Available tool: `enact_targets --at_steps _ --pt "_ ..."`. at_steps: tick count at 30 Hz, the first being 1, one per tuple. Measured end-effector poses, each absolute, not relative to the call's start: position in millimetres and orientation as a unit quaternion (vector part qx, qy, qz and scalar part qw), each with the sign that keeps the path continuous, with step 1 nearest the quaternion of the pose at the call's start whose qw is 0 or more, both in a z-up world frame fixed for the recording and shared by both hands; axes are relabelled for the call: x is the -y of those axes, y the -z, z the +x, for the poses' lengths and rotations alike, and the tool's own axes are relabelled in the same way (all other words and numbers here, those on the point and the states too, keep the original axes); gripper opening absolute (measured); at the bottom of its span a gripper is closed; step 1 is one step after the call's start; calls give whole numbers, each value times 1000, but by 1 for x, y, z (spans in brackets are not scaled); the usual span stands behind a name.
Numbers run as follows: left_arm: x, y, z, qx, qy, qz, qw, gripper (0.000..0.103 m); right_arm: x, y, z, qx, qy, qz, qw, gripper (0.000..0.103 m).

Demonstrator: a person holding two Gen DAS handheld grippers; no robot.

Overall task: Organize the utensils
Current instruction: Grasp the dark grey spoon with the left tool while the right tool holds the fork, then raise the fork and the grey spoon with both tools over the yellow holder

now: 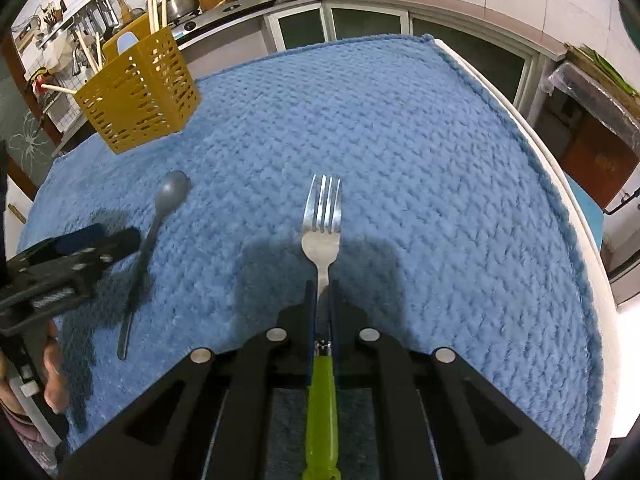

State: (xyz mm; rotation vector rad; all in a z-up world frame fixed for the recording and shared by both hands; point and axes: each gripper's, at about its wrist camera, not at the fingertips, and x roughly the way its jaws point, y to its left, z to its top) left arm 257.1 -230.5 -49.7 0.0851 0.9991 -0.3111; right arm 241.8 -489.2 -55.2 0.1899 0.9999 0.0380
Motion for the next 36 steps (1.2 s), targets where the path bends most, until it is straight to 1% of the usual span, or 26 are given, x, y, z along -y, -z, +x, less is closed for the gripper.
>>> enact_targets --at_steps 1,3,5,8,9,10,11,13,20,28,36 --pt "238 51 258 -479 143 48 865 66 489 55 242 -479 -19 90 873 6" --pt "247 54 263 -488 135 51 861 57 488 54 244 -479 -17 83 874 6" --pt "250 55 266 -488 126 51 862 54 490 53 245 -478 -17 85 874 6" --pt "254 55 276 -493 118 51 861 41 490 54 248 -479 -15 87 873 6" --pt "255 56 280 -495 114 51 860 33 490 55 249 -479 -15 87 873 6" --pt "256 55 283 -495 112 52 860 21 489 54 250 -479 -13 88 873 6" --pt "256 55 287 -498 115 50 858 12 488 54 251 -479 -12 89 873 6" --pt "253 54 294 -505 116 41 854 9 485 53 253 -478 -11 90 874 6" --pt "225 46 298 -487 129 15 864 7 468 43 260 -461 -18 90 883 6" --pt "157 8 294 -442 153 -24 884 7 423 26 278 -437 -41 89 894 6" --pt "95 -28 290 -392 163 -48 904 7 376 -6 294 -382 -72 88 917 6"
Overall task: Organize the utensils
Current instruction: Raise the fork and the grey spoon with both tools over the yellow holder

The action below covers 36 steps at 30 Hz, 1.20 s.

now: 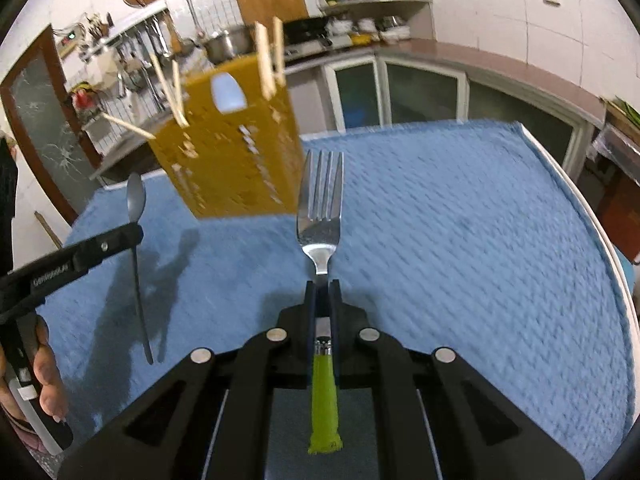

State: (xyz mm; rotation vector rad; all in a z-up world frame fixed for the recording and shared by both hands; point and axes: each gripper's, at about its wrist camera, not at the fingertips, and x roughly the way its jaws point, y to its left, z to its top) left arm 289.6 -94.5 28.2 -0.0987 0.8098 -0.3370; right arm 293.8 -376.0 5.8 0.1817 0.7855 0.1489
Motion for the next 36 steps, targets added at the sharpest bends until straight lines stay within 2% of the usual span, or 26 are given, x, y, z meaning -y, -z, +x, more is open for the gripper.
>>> enact_targets --at_steps 14,23,26,31,36 --pt "53 -98 309 -289 171 -75 939 7 349 -84 330 -284 -77 84 952 5" --pt "79 -162 345 -200 165 -65 963 7 344 -154 361 -223 -68 72 970 5" --pt "85 -179 359 -148 157 -63 974 7 343 -168 373 -203 -66 74 974 5" --pt "101 -174 378 -103 142 -45 984 7 335 -168 390 -182 -60 62 979 5" --pt "110 -149 395 -114 155 -54 980 7 337 -150 412 -189 -71 73 977 5"
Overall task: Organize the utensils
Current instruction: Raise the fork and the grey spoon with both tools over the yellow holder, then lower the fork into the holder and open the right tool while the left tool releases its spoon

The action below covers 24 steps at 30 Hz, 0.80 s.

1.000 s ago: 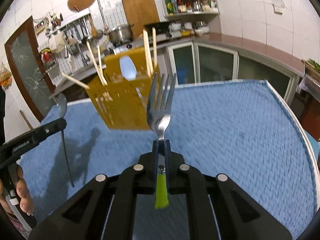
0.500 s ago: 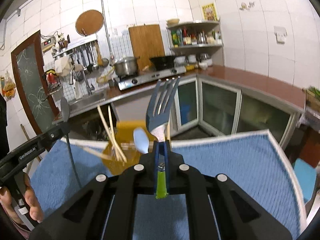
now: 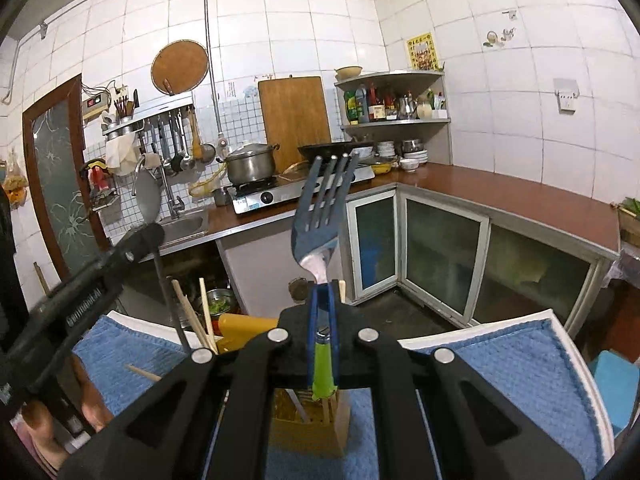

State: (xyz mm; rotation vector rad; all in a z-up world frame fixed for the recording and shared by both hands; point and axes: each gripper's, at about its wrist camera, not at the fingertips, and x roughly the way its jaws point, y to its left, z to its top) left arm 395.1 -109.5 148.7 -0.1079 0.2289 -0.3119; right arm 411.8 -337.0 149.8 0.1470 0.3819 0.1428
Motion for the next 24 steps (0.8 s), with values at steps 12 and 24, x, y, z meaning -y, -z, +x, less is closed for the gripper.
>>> enact_targets --at_steps 12,24 --pt "108 -89 408 -153 166 -28 974 7 325 -97 440 -248 -87 58 963 5" --pt "100 -68 400 -191 184 -34 964 8 309 -58 439 -280 -89 27 955 4"
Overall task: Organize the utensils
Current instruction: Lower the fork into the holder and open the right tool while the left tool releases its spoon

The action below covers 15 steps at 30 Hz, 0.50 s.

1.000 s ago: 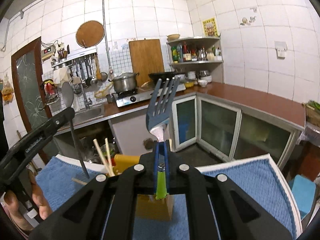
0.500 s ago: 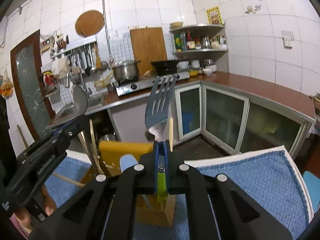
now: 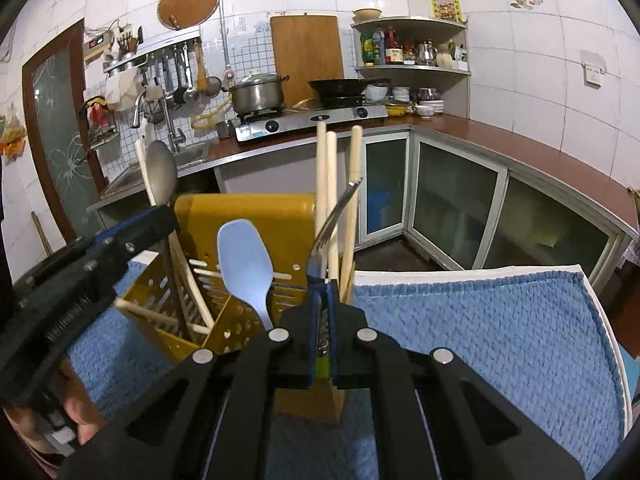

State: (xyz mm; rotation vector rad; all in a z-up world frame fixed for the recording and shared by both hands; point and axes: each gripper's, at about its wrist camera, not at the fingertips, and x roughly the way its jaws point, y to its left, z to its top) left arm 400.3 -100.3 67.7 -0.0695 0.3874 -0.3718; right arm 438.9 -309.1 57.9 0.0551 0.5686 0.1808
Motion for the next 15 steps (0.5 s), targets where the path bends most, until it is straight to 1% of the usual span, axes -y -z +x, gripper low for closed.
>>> enact_targets --at_steps 6,8,9,10,11,12,14,15 --pt "99 -71 384 -185 182 -10 966 8 309 -60 434 -282 -96 33 954 7" --pt "99 -73 386 -190 182 -16 965 8 312 -64 433 -287 -97 46 952 12" --pt "97 -75 388 -194 183 -25 963 10 314 -67 432 -288 -97 50 951 18" --pt "95 -78 388 -196 185 -33 962 13 316 -71 430 -288 -97 52 951 37" --pt "92 -82 389 -199 188 -40 961 15 318 -75 426 -285 -97 52 952 45" --pt "92 -85 390 -202 189 -42 960 19 319 -80 422 -280 -96 50 954 45" --pt "89 -94 386 -204 183 -49 960 40 322 -87 416 -279 -93 45 955 46" --pt "86 -99 381 -198 175 -53 963 56 323 -91 414 -279 -92 46 955 46"
